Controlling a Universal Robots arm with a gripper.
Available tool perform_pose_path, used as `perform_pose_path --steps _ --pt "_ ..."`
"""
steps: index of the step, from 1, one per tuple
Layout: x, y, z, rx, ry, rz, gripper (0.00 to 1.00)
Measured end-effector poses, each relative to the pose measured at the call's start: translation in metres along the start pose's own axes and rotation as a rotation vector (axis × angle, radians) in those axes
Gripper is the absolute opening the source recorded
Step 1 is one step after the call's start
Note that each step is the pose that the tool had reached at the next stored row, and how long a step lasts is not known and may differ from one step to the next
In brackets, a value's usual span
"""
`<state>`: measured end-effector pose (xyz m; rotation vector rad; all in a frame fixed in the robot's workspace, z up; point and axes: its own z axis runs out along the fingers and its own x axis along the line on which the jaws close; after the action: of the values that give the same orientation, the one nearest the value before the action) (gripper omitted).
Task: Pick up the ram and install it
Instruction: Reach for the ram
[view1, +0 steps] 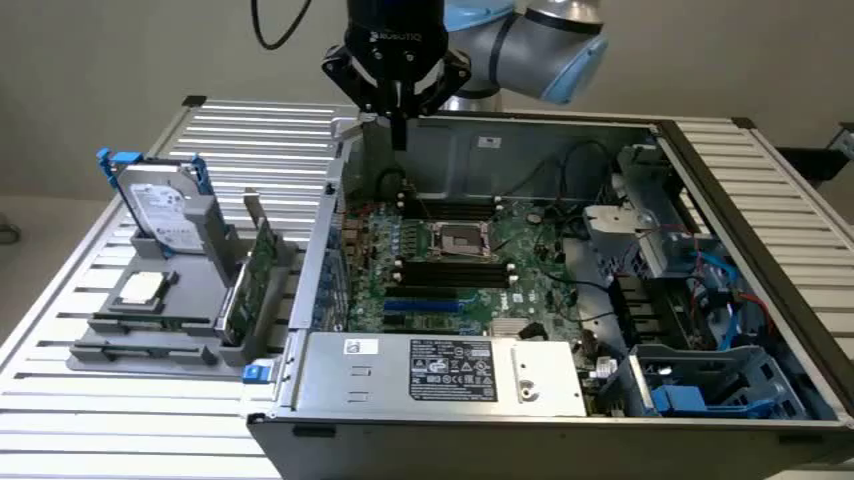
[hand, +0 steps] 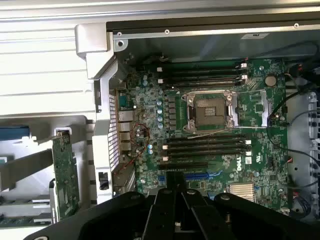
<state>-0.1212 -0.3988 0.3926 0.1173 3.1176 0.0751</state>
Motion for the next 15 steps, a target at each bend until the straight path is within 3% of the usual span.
perform_pose_path --steps 10,15 --pt "0.002 -0.0002 -0.0001 0.0003 0.0001 0.0 0.11" --pt "0.024 -0.002 0.0002 0.0001 0.0 0.0 0.11"
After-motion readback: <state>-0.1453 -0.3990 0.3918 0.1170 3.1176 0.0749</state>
